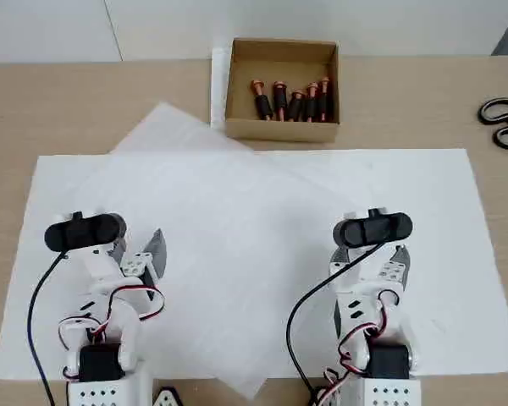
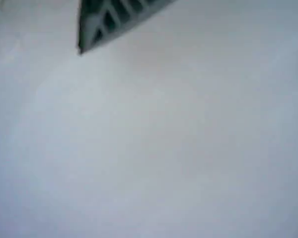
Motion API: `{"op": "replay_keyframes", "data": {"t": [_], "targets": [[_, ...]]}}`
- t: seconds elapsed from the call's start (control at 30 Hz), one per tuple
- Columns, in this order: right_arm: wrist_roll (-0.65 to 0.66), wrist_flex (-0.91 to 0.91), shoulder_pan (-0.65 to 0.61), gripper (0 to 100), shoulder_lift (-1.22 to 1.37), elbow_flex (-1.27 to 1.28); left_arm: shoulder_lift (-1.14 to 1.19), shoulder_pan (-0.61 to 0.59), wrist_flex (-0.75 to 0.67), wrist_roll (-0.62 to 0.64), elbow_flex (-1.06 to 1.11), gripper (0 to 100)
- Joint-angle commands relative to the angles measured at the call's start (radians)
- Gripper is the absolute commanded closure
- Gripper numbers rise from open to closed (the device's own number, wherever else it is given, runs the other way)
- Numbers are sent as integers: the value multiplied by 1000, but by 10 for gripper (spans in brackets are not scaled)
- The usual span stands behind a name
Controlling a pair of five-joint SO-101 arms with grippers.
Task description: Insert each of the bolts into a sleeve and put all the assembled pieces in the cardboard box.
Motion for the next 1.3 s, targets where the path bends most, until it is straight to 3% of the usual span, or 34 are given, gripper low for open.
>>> {"op": "replay_keyframes", "data": {"t": [0.0,0.13,0.3,0.53,0.8,1.1,1.27], "targets": [[6,-13,5,658,-10,8,-8,-2,94,2,-42,781],[6,-19,5,658,-10,8,-8,-2,193,2,-70,781],[5,-87,16,658,-12,-5,-8,-2,195,2,-71,781],[5,-280,148,658,-12,8,-8,-2,192,2,-71,781],[5,-286,159,658,-2,8,-8,-2,192,2,-71,781],[5,5,117,658,-1,8,-8,-2,192,2,-71,781],[8,28,102,658,-8,8,-8,-2,192,2,-71,781]]}}
